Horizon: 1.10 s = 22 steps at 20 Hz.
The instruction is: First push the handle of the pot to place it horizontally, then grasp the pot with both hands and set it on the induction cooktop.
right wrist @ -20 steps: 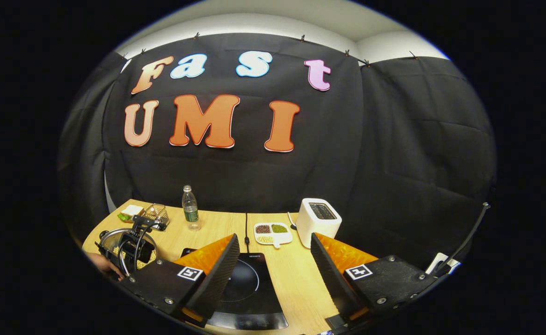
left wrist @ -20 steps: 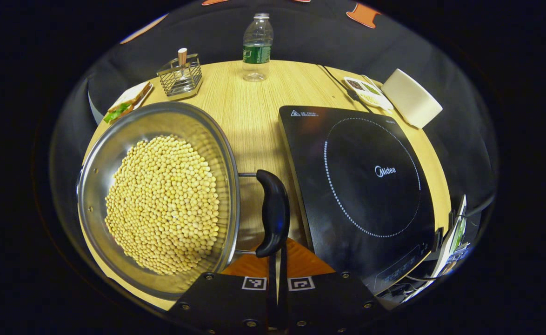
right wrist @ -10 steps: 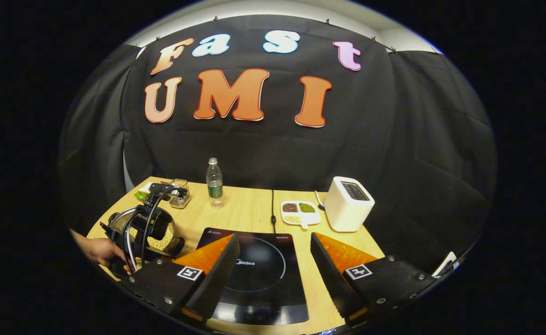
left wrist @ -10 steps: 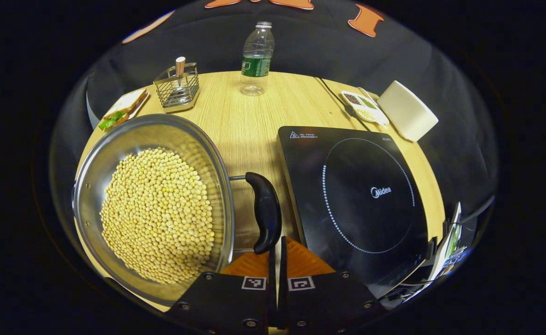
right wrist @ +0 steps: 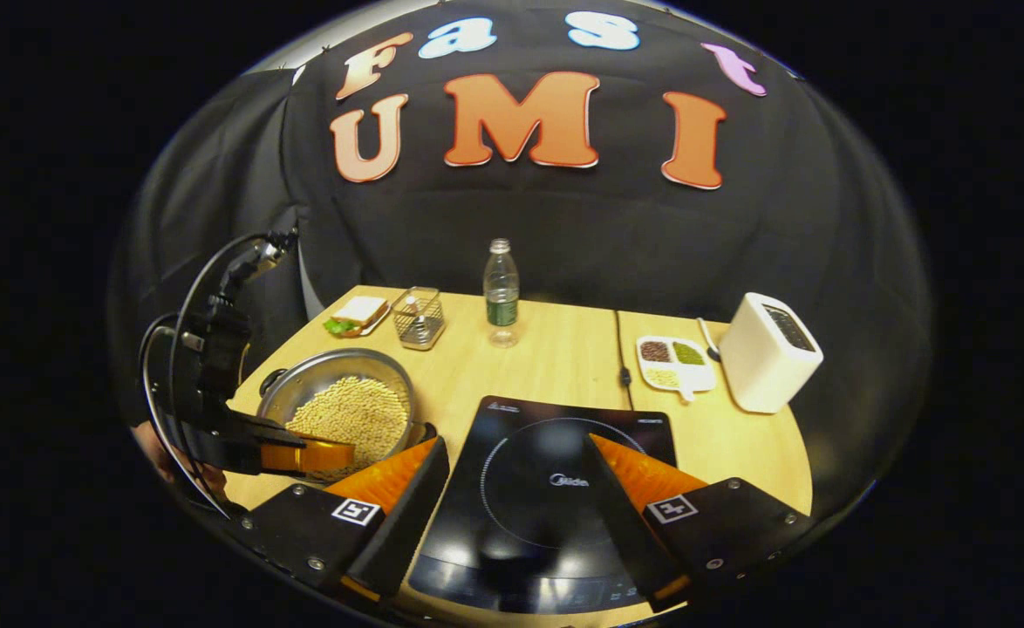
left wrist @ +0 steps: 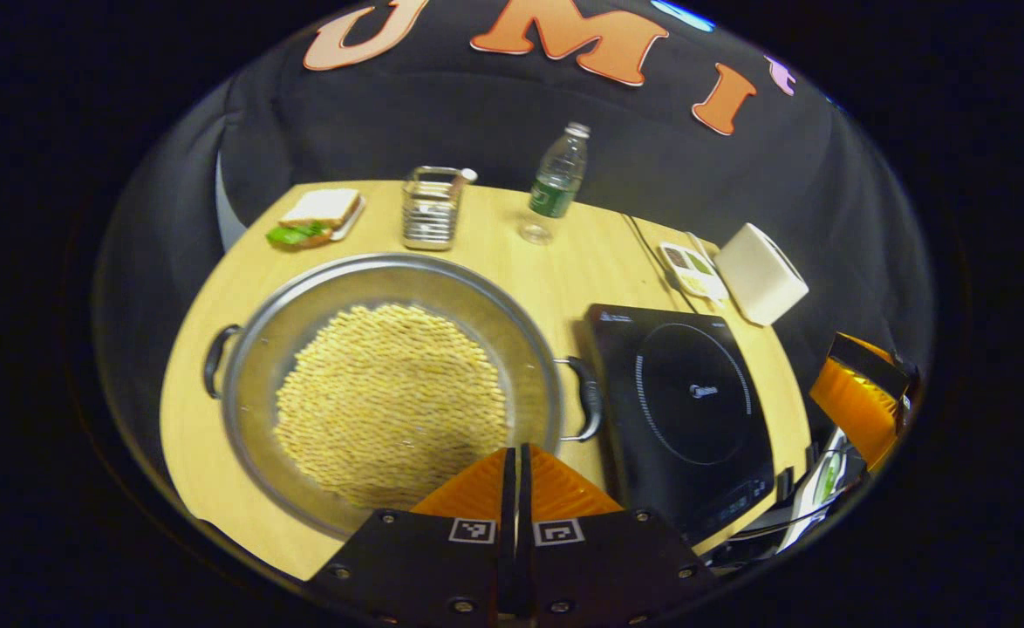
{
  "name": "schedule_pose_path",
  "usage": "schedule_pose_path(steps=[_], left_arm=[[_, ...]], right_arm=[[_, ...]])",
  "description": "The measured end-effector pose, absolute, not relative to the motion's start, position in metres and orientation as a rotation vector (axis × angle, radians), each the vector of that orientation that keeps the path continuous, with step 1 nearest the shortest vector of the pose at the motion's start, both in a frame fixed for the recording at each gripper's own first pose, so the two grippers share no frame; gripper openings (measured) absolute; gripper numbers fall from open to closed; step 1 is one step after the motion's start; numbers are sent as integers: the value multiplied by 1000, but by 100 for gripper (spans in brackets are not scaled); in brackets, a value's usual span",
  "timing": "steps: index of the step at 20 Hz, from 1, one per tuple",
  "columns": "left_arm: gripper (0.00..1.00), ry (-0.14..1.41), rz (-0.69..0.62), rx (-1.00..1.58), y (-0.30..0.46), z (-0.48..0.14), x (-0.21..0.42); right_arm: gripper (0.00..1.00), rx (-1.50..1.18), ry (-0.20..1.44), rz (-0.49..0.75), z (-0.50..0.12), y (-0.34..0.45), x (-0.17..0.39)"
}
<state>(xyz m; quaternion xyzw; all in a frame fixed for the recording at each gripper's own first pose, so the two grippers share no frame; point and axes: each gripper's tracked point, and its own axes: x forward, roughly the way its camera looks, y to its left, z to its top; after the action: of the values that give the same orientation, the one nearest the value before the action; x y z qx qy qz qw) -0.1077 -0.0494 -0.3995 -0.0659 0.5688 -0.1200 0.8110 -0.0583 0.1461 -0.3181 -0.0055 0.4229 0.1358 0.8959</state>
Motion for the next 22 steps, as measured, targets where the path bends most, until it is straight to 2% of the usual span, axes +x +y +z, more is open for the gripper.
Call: schedule_pose_path(steps=[3,4,7,8,9,10,11,15,22], left_arm=[[1,1187,-202,-116,-8,-394,-100],[11,1180,-184,-114,7,-392,-98],[66,1161,-120,-96,53,-395,-88],[71,1158,-101,-82,67,-398,-86],[71,1155,-89,-76,82,-400,-81],[81,1155,-78,-76,95,-401,-78],[86,1159,-69,-78,108,-403,-74],[87,1175,-64,-56,143,-418,-64],[88,1191,-155,-49,149,-464,-46]], right_arm=[[96,18,934,345,-328,188,-47],[96,21,953,358,-333,199,-46],[95,35,1010,373,-353,221,-45],[96,41,1030,373,-356,228,-45],[95,48,1048,373,-361,235,-44],[95,49,1070,373,-367,243,-45],[95,49,1089,374,-375,250,-44],[94,29,1169,327,-404,263,-44],[93,1,1285,241,-452,275,-49]])
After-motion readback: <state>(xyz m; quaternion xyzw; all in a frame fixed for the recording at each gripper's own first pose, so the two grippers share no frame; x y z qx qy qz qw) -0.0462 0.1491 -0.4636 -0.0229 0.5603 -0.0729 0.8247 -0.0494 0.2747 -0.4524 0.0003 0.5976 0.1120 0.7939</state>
